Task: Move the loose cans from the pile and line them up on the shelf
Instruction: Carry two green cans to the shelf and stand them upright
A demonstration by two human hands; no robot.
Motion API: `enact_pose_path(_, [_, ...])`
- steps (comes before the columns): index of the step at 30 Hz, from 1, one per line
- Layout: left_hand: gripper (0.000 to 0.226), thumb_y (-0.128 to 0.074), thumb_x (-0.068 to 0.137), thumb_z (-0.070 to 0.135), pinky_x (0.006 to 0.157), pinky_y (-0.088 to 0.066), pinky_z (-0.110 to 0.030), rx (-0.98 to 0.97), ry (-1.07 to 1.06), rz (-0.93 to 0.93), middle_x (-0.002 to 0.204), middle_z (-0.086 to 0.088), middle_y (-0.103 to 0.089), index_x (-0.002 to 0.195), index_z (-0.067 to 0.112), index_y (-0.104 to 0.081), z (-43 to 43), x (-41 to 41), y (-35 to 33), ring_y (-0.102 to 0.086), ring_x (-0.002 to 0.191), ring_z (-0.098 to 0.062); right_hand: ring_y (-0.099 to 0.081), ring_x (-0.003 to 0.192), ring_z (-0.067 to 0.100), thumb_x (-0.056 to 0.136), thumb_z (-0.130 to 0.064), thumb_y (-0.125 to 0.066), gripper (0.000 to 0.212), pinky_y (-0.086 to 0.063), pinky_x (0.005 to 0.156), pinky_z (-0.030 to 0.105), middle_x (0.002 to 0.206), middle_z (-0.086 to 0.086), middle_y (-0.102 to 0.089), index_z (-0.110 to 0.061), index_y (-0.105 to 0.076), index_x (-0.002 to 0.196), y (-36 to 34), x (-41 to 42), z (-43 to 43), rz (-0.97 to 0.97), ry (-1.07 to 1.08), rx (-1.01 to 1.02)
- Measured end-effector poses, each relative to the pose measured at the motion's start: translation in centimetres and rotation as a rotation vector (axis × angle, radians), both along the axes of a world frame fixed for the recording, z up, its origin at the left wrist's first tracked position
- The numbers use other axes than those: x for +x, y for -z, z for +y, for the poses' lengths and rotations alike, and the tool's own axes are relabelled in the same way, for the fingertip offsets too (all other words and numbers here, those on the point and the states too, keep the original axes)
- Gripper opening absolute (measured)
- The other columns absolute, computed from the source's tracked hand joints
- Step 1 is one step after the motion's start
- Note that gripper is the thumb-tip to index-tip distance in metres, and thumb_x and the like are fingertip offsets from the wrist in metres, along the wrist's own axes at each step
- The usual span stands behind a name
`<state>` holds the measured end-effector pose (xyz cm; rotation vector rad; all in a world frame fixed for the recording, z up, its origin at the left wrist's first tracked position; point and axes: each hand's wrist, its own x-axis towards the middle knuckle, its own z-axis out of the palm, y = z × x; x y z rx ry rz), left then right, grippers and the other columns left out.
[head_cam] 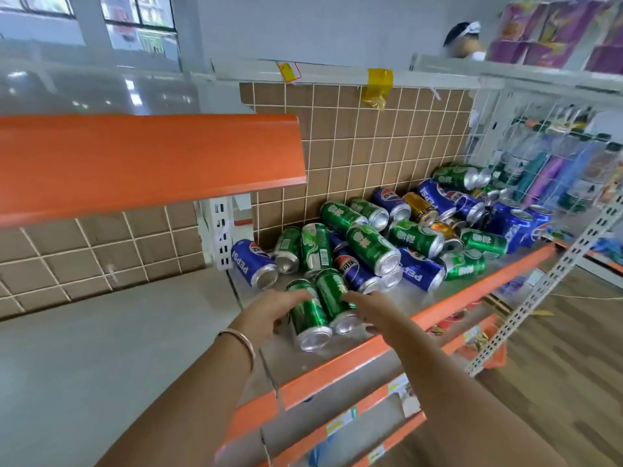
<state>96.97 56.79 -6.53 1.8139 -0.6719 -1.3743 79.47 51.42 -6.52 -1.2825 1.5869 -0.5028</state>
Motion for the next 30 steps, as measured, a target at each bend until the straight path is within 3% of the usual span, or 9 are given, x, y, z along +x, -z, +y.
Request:
enact_pose_path(2, [0.06,-0.078,0.069,0.044,0.089,-0.051,-0.036,-0.015,0.05,-0.081,0.109,-0.012,-0.063,0.111,0.008,-0.055,-0.3,0.0,0.4,-0.062,0.096,-0.027,-0.052,0.075,0.017,0.081,-0.033,-0.069,0.037,-0.042,0.065,0.026,0.082,0.005,-0.054,-0.009,-0.057,0.105,0.1,0.2,-0.8,-0.022,-0.05,0.084])
enact_pose_path(5, [0.054,-0.08,0.07,0.035,0.085,-0.054,-0.039,-0.082,0.082,-0.078,0.106,-0.007,-0.065,0.114,0.018,-0.054,-0.3,0.1,0.8,-0.065,0.092,-0.024,-0.052,0.064,0.018,0.073,-0.031,-0.074,0.037,-0.042,0.059,0.028,0.075,0.007,-0.056,-0.009,-0.059,0.099,0.1,0.9,-1.7,-0.056,-0.102,0.161])
enact_pose_path(9, [0.043,-0.077,0.075,0.013,0.082,-0.055,-0.043,-0.089,0.049,0.197,0.106,-0.013,-0.067,0.113,0.013,-0.057,0.8,1.2,0.2,-0.066,0.094,-0.029,-0.057,0.073,0.024,0.056,-0.036,-0.081,0.055,-0.046,0.06,0.031,0.085,0.013,-0.061,-0.006,-0.059,0.097,0.7,1.0,-2.0,-0.124,-0.199,0.253])
enact_pose_path(11, [0.039,-0.075,0.075,0.008,0.078,-0.056,-0.041,-0.112,-0.028,0.272,0.103,-0.016,-0.069,0.111,0.007,-0.059,1.7,1.6,0.1,-0.067,0.092,-0.03,-0.056,0.08,0.028,0.062,-0.027,-0.083,0.049,-0.046,0.074,0.035,0.087,0.016,-0.06,-0.003,-0.06,0.098,0.9,0.6,-1.9,-0.247,-0.229,0.298])
enact_pose_path(15, [0.042,-0.073,0.075,0.01,0.073,-0.058,-0.035,-0.184,-0.105,0.377,0.109,-0.022,-0.068,0.112,-0.004,-0.058,4.1,2.3,0.5,-0.069,0.094,-0.03,-0.062,0.067,0.022,0.074,-0.013,-0.078,0.028,-0.049,0.064,0.029,0.078,0.013,-0.066,0.001,-0.064,0.092,0.6,0.7,-1.4,-0.282,-0.39,0.269])
enact_pose_path(17, [0.046,-0.072,0.073,0.012,0.074,-0.058,-0.034,-0.258,-0.147,0.426,0.108,-0.022,-0.068,0.113,-0.005,-0.057,5.1,2.7,0.4,-0.069,0.096,-0.031,-0.063,0.073,0.024,0.073,-0.014,-0.078,0.025,-0.048,0.069,0.032,0.083,0.014,-0.069,0.0,-0.066,0.091,0.2,1.4,-1.1,-0.322,-0.431,0.226])
enact_pose_path(21, [0.053,-0.075,0.066,0.016,0.078,-0.057,-0.034,-0.397,-0.294,0.395,0.105,-0.019,-0.071,0.113,-0.003,-0.06,7.4,3.8,-0.4,-0.068,0.098,-0.03,-0.06,0.081,0.027,0.07,-0.018,-0.08,0.036,-0.044,0.074,0.034,0.094,0.015,-0.07,-0.001,-0.066,0.099,-1.1,3.8,0.0,-0.377,-0.51,0.132])
enact_pose_path(26, [0.033,-0.072,0.068,0.01,0.07,-0.059,-0.029,-0.499,-0.5,0.28,0.096,-0.016,-0.074,0.1,0.002,-0.065,13.4,6.0,-1.6,-0.072,0.086,-0.024,-0.069,0.095,0.025,0.069,-0.013,-0.08,0.036,-0.052,0.094,0.038,0.096,0.01,-0.074,-0.008,-0.066,0.102,-2.9,8.3,3.3,-0.464,-0.714,0.094])
enact_pose_path(30, [0.018,-0.066,0.08,0.002,0.072,-0.059,-0.028,-0.512,-0.662,0.139,0.091,-0.013,-0.074,0.098,0.003,-0.067,19.6,8.1,-2.0,-0.071,0.081,-0.023,-0.071,0.092,0.026,0.074,-0.004,-0.075,0.034,-0.055,0.085,0.038,0.098,0.011,-0.074,-0.006,-0.065,0.107,-2.9,12.9,7.5,-0.496,-0.896,0.143])
